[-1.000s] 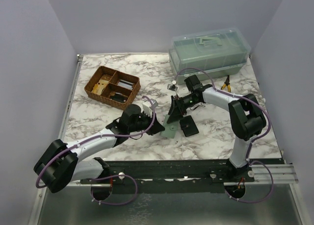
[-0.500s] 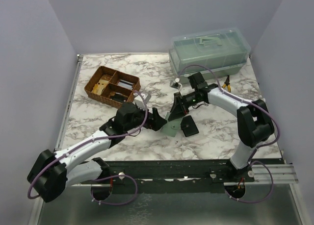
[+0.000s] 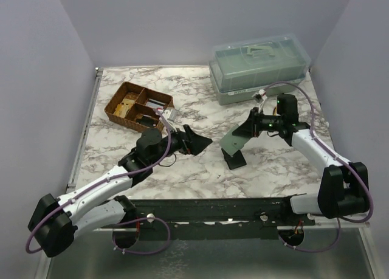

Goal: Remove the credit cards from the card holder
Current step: Pick up the object from the center of the board, then open the card holder.

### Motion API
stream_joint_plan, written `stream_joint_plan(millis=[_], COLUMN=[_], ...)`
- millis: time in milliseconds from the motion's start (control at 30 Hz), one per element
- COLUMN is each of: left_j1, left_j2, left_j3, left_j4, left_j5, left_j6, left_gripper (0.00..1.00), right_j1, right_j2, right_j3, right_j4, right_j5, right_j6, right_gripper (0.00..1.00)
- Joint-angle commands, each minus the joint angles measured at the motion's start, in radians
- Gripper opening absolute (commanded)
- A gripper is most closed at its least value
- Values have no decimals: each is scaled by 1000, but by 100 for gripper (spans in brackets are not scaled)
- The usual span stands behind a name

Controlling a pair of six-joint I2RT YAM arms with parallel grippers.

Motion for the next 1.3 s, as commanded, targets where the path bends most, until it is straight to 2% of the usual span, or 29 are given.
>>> stream_joint_plan(millis=[0, 167, 333, 500, 733, 967, 1267], left_j1=[-88, -170, -174, -175, -180, -180, -180], left_j2=[94, 223, 340, 430, 502, 579, 663], left_j3=[86, 167, 220, 253, 261, 318, 366], left_j4=[34, 53, 102, 163, 264, 277, 273], left_j5=[15, -34, -41, 31, 121, 75, 67], left_j6=[54, 217, 232, 219, 339, 354, 280], left_gripper=[97, 97, 95, 83, 73, 66, 49], right_j1=[-69, -128, -151, -152, -152, -151, -150], right_j2=[-41, -32, -30, -15, 30, 29, 39], right_j3=[-22, -32, -52, -60, -48, -51, -48], right_j4=[114, 141, 197, 226, 219, 222, 217], right_j5=[-31, -87, -141, -141, -161, -179, -195], right_j6=[95, 119, 160, 209, 227, 236, 239], right_gripper=[0, 0, 0, 0, 0, 0, 0])
